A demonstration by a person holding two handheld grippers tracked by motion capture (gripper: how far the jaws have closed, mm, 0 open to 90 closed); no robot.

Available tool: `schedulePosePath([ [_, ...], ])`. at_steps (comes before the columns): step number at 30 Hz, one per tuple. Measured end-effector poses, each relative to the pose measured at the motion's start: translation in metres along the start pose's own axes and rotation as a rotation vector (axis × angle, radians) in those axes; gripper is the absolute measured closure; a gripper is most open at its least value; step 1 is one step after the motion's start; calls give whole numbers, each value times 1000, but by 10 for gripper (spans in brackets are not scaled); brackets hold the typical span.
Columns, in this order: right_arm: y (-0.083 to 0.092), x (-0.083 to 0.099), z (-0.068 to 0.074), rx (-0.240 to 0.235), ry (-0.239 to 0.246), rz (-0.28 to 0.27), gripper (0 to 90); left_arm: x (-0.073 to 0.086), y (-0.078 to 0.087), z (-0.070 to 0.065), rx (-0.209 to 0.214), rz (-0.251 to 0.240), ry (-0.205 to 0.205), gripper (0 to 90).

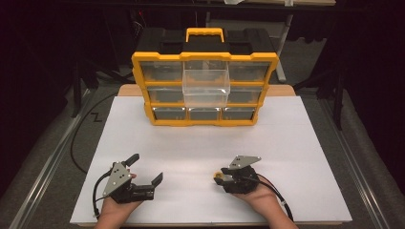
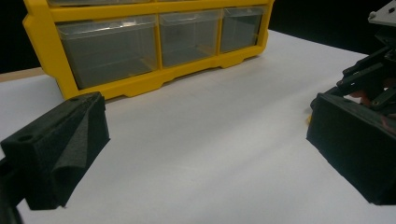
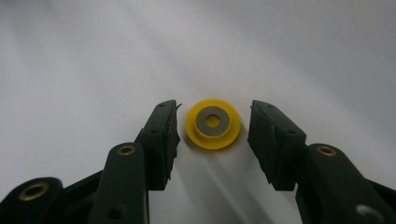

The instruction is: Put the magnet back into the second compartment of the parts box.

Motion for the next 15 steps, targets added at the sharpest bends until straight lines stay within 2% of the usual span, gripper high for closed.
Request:
schedulePosePath([
  [3, -2, -1, 1, 8, 19, -5, 544, 0, 0, 0, -4, -2, 3, 1],
  [8, -4, -1, 2, 44, 77, -4, 570, 0, 0, 0, -2, 0, 1, 1],
  [15, -6, -2, 3, 39, 90, -3, 601, 0, 0, 0, -2, -1, 5, 1],
])
Point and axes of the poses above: each handheld gripper's, and its own axes: y roughly backward along the jaws, x roughly out of its underside, z roughly to its left, the point moved 9 cm from there along -y, roughly forward along the jaws, and after that the axes turned 14 degrees about -y, right-handed, at the moved point
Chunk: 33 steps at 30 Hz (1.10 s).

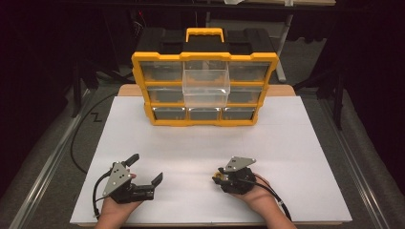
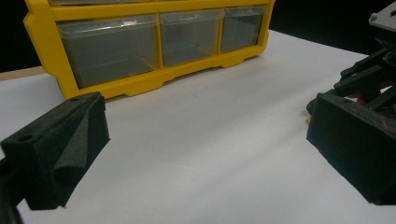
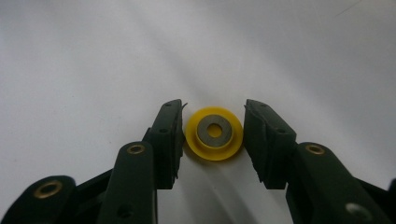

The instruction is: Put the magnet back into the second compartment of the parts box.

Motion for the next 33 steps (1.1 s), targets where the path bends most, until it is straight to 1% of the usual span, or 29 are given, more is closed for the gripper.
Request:
schedulePosePath([
  [1, 0, -1, 0, -2, 10, 3, 605, 0, 0, 0, 1, -1, -1, 1],
  [5, -1, 0, 0, -13, 0, 5, 614, 1, -2, 1, 2, 1, 7, 1],
  [7, -1, 0, 0, -9, 0, 4, 618, 1, -3, 1, 3, 5, 7, 1],
  [14, -1, 0, 0, -16, 10, 9, 637, 1, -3, 0, 4, 8, 2, 1],
  [18, 0, 0, 0, -18, 10, 10, 639, 3, -4, 0, 4, 26, -11, 1],
  [19, 0, 0, 0, -17, 14, 12, 640, 4, -6, 0, 6, 38, -15, 1],
  [25, 0, -1, 1, -12, 21, 15, 641, 2, -7, 0, 10, 18, -10, 1],
  [30, 0, -1, 1, -13, 17, 17, 642, 3, -9, 4, -2, 20, 4, 1],
  [32, 1, -1, 1, -15, 16, 21, 643, 3, -10, 6, -8, 23, 0, 1],
  [33, 2, -1, 1, -12, 24, 22, 643, 4, -10, 6, -14, 25, -1, 1],
])
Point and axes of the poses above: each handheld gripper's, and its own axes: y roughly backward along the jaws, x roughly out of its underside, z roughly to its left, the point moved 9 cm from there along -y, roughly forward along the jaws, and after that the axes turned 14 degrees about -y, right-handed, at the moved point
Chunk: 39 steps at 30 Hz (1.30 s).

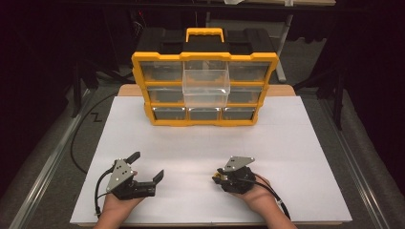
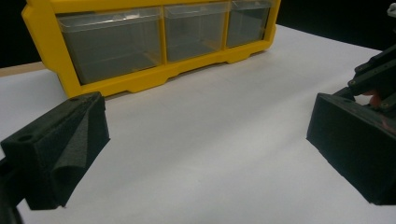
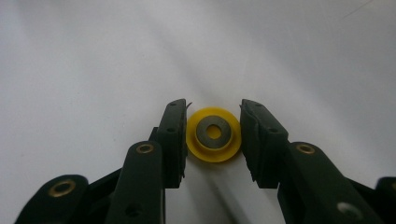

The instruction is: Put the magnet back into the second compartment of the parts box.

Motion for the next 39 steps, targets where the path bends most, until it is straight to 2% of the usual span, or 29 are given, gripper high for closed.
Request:
schedulePosePath([
  [2, 2, 0, 3, -25, -18, -3, 643, 1, -1, 0, -5, 7, -12, 0],
  [5, 9, -6, 7, -30, -18, -23, 642, 1, -2, 0, -6, 12, -15, 1],
  [10, 17, -8, 11, -26, 0, -8, 643, 4, -6, -2, 2, 33, -33, 1],
  [14, 25, -9, 11, -34, -4, 12, 643, 3, -5, -5, 23, 29, -33, 1],
  [19, 33, -11, 7, -33, -8, 58, 643, 1, -5, -6, 28, 16, -31, 1],
  [22, 37, -10, 4, -63, -59, 91, 643, 3, -6, -3, 27, 25, -15, 1],
  [26, 39, -6, -4, -54, -57, 146, 642, 2, -5, 0, 14, 19, -9, 1],
  [30, 37, -1, -8, -71, -70, 197, 642, 3, -3, -3, 27, 23, -36, 1],
  [34, 35, -2, -10, -75, -68, 234, 642, 3, -4, -6, 39, 27, -40, 1],
  [36, 35, -2, -11, -78, -67, 245, 642, 5, -6, -7, 45, 48, -58, 1],
  [39, 36, 0, -13, -76, -65, 276, 642, 7, -6, -6, 42, 56, -57, 1],
])
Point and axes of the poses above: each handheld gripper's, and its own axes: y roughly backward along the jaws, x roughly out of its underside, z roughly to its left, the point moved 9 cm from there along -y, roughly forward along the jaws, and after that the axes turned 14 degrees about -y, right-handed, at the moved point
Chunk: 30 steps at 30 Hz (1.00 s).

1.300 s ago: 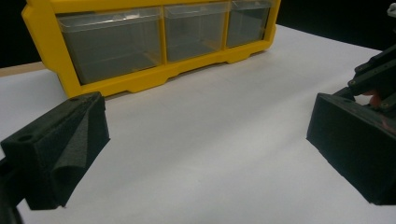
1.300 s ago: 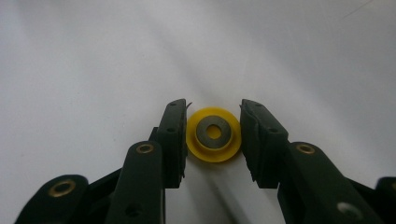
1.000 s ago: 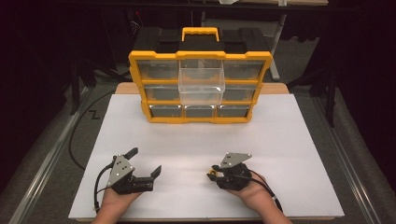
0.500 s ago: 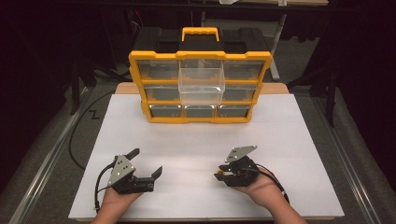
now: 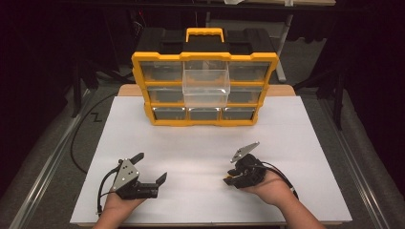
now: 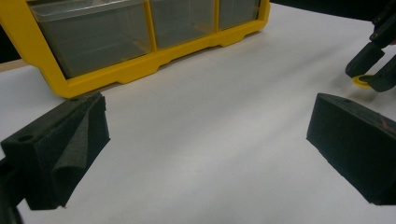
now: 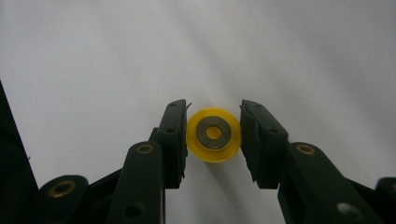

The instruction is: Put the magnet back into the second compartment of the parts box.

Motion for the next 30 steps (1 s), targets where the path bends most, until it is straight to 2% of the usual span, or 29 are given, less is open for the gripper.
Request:
schedulePosePath([
  [5, 5, 6, 0, -10, 3, 33, 641, -1, 1, -1, 2, -10, -1, 1],
  [7, 7, 12, -4, -4, 27, 70, 641, -3, 1, -2, 0, -22, 0, 1],
  [18, 20, 16, -11, -29, 40, 117, 641, -5, 2, -3, 6, -31, 4, 1],
  [26, 28, 14, -6, -45, 77, 156, 642, -3, 2, -1, 1, -23, 17, 1],
  [28, 33, 10, -2, -44, 105, 170, 642, -4, 4, -2, -1, -30, 17, 1],
  [30, 36, 7, 1, -40, 104, 186, 642, -4, 4, -2, -1, -34, 18, 1],
])
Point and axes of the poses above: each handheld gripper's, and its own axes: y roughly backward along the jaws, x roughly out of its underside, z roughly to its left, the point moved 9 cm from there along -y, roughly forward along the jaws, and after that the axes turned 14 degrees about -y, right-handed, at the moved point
